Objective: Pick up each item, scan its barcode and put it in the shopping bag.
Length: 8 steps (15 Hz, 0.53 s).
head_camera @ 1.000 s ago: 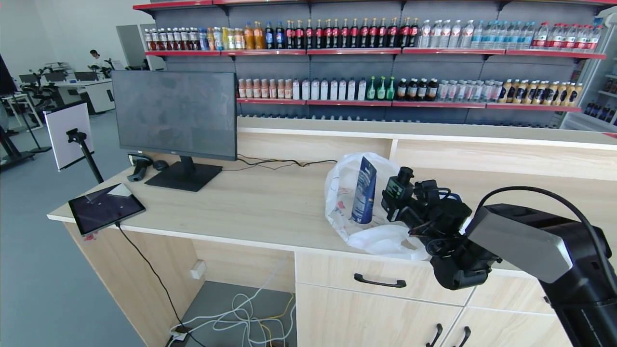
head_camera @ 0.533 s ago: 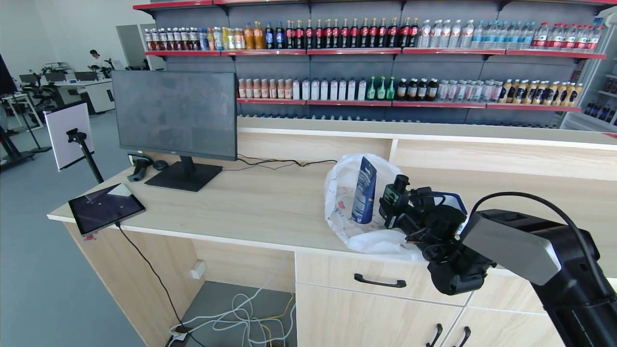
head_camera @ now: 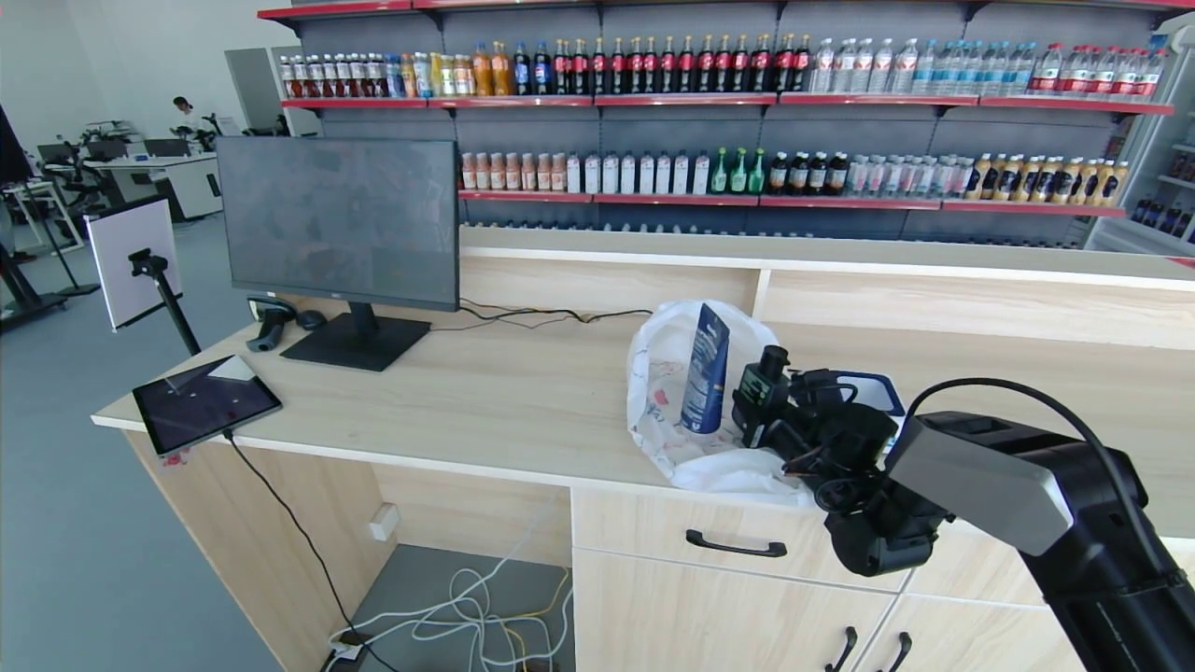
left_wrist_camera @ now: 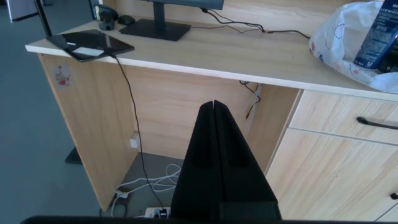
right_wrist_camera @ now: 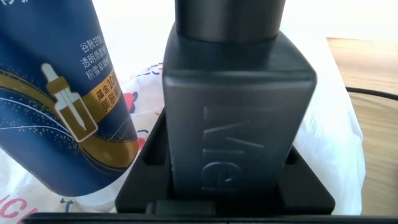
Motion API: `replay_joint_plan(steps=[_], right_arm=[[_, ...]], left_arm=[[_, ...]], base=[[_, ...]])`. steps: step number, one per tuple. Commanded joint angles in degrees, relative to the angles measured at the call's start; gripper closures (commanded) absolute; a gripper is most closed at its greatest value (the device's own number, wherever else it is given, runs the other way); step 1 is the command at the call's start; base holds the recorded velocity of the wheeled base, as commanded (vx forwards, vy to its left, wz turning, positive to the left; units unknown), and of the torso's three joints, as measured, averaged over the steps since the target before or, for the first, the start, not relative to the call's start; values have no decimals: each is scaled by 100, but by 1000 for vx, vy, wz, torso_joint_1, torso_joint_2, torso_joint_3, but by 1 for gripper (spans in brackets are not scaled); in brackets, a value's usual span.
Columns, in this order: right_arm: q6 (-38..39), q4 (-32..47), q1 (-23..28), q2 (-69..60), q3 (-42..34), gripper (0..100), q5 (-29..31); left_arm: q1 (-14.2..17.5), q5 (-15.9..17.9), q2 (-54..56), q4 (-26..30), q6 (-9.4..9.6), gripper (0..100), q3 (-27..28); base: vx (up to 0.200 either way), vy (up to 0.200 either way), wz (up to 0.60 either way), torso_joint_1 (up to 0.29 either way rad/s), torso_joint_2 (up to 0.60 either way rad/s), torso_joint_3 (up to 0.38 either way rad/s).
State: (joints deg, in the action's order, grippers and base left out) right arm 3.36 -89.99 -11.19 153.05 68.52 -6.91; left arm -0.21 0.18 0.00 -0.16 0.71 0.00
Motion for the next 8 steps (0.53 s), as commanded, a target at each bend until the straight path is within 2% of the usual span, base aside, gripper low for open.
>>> replay_joint_plan(steps=[1, 2, 8], right_arm=[[6, -1, -6, 23, 12, 100, -3], [6, -1, -6, 23, 3, 0, -3], [217, -1, -32, 5, 3, 0, 225]], left_arm=[[3, -1, 0, -2, 0, 100, 0], [3, -1, 0, -2, 0, 100, 0], [3, -1, 0, -2, 8, 100, 0]], base=[[0, 0, 0, 0, 0, 0], [0, 0, 0, 0, 0, 0], [0, 0, 0, 0, 0, 0]])
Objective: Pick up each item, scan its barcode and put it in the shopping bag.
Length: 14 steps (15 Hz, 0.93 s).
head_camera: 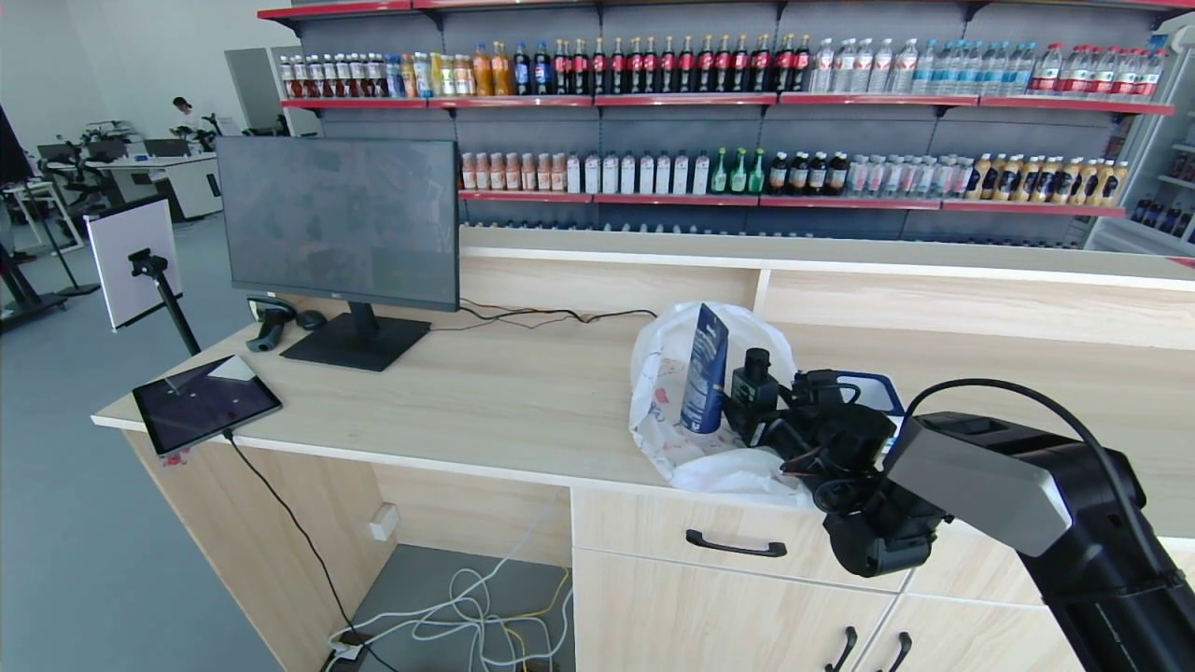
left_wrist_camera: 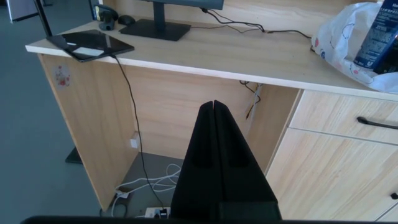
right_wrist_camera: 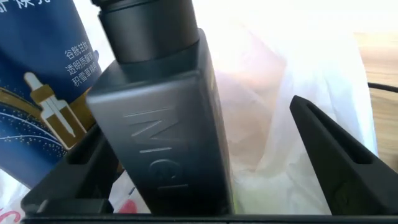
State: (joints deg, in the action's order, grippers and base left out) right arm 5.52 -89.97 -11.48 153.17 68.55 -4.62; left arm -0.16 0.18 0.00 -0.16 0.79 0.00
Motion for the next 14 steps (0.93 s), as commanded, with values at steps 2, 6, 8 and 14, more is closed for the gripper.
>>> replay_joint_plan(steps=[2, 6, 8, 14], right_arm=[[1, -3, -3, -16, 1, 0, -4], [19, -3, -3, -33, -26, 0, -21], [151, -3, 6, -95, -61, 0, -127], [133, -3, 59, -455, -571, 0, -259]], left_arm=[[-2, -1, 0, -2, 0, 100, 0], [-2, -1, 0, -2, -9, 100, 0], [-2, -1, 0, -2, -9, 100, 0], [-2, -1, 0, -2, -9, 100, 0]], base=[[0, 0, 0, 0, 0, 0], [0, 0, 0, 0, 0, 0], [0, 0, 0, 0, 0, 0], [0, 0, 0, 0, 0, 0]])
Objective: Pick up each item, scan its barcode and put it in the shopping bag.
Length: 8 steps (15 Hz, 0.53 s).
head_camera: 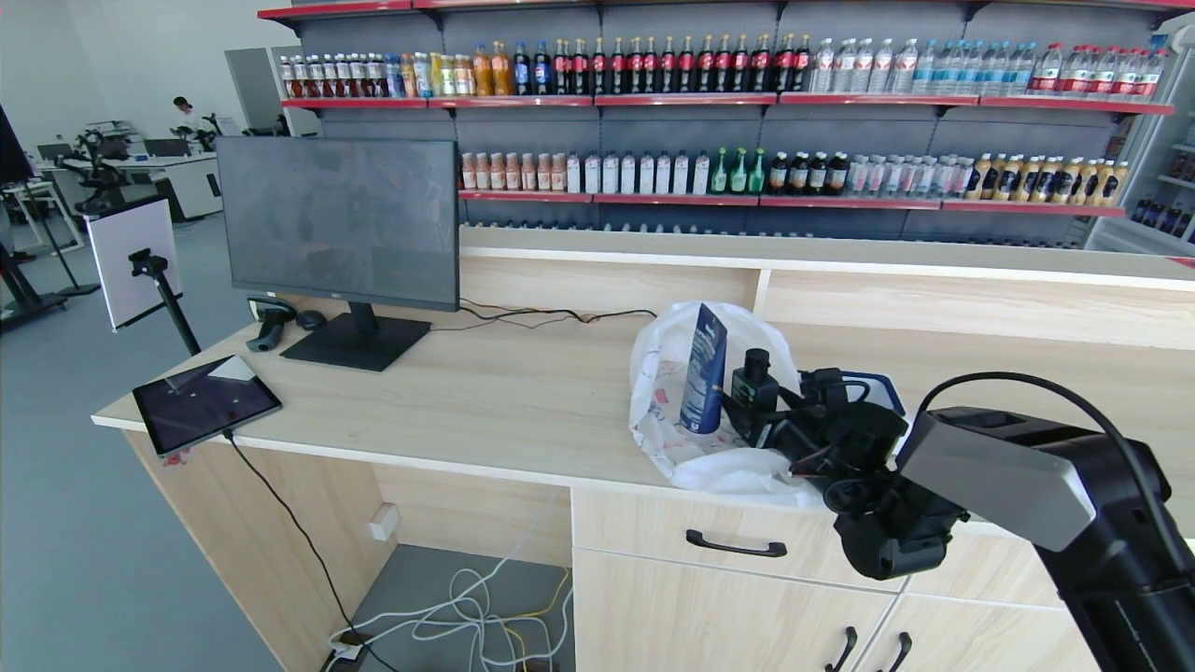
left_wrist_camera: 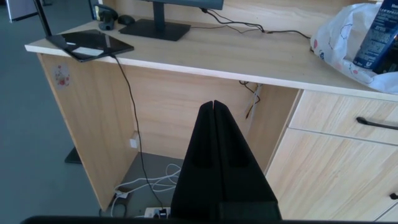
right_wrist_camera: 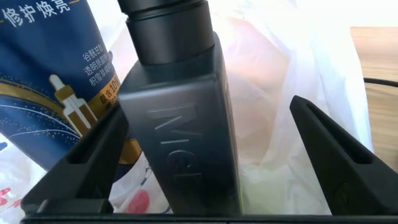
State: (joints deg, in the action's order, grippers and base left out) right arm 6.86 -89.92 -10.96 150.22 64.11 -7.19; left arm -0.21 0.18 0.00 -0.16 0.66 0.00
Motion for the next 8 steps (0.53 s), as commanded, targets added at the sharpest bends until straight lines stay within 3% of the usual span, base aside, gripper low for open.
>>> replay_joint_plan(steps=[1, 8], right_arm=[[-10, -8, 15, -213, -171, 0, -1], [-62, -8, 103, -872, -672, 0, -1]], left_arm=[[3, -1, 0, 7, 4, 100, 0], [3, -1, 0, -2, 4, 100, 0]], base=[[0, 0, 0, 0, 0, 0], [0, 0, 0, 0, 0, 0]])
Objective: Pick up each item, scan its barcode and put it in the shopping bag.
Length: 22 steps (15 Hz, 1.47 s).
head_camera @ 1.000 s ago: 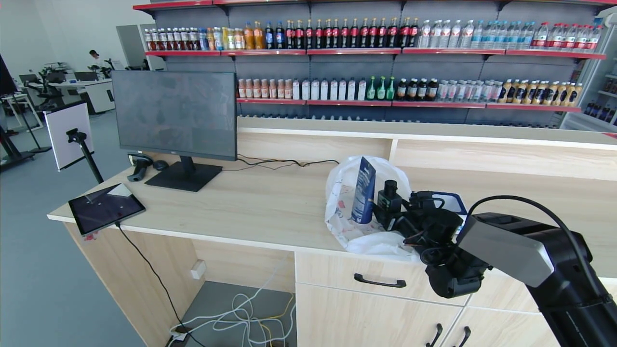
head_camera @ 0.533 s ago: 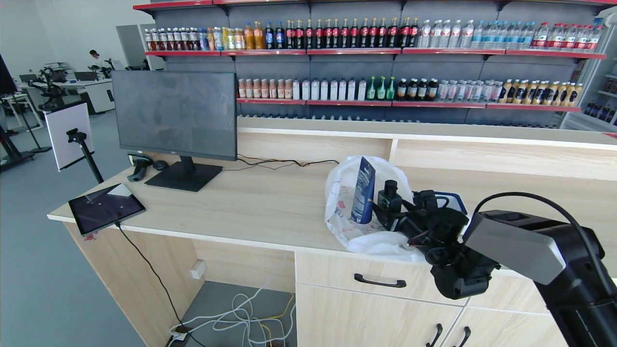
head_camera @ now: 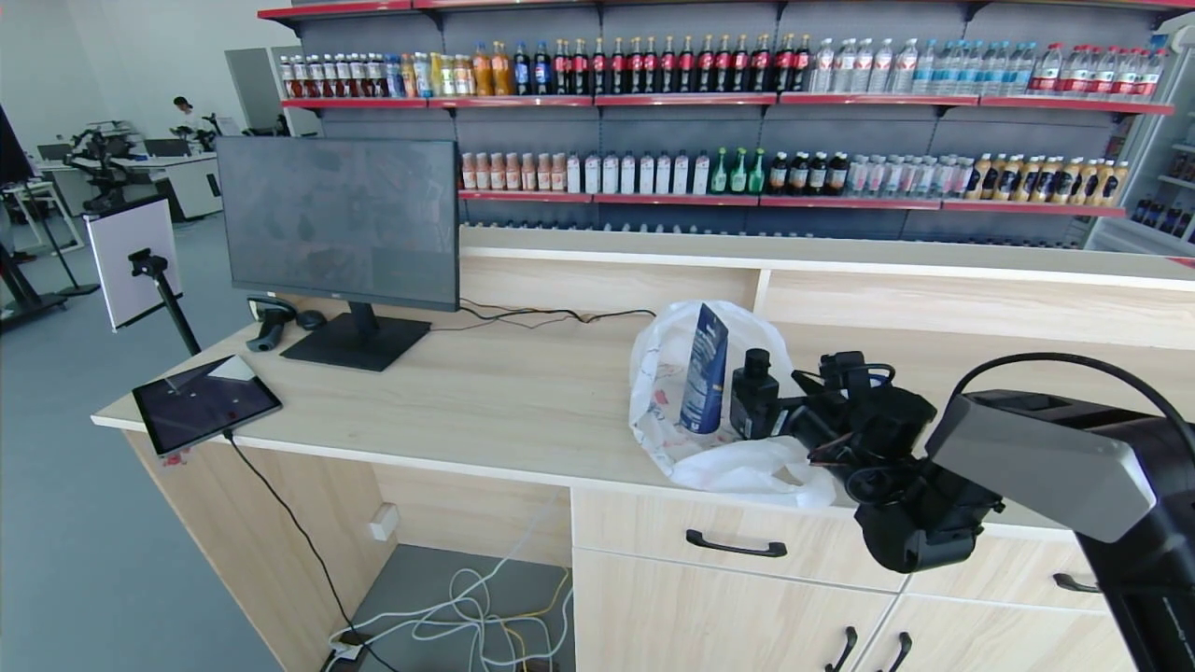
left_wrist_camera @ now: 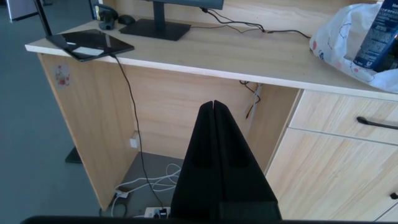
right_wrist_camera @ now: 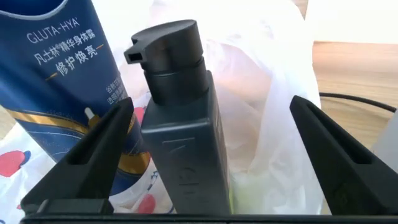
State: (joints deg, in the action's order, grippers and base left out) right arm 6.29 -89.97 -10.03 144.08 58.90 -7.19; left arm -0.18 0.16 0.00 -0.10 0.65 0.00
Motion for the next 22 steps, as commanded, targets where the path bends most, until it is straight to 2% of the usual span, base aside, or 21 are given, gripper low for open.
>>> replay_joint_plan(steps=[1, 4, 10, 14, 22], right_arm=[[-5, -3, 1, -451, -397, 0, 7], [-5, -3, 80, -961, -1162, 0, 7], [-5, -3, 36, -1620, -1452, 0, 7], [-49, -3, -113, -2921, -3034, 0, 7], [-418, -3, -166, -4661, -4941, 0, 7]], left_arm=[[1, -7, 0, 1, -3, 100, 0], [1, -7, 0, 1, -12, 100, 0], [1, -7, 0, 1, -29, 100, 0], [1, -7, 0, 1, -38, 100, 0], [1, -16, 0, 10, -56, 100, 0]], base=[[0, 0, 0, 0, 0, 0], [0, 0, 0, 0, 0, 0], [0, 0, 0, 0, 0, 0], [0, 0, 0, 0, 0, 0], [0, 0, 0, 0, 0, 0]])
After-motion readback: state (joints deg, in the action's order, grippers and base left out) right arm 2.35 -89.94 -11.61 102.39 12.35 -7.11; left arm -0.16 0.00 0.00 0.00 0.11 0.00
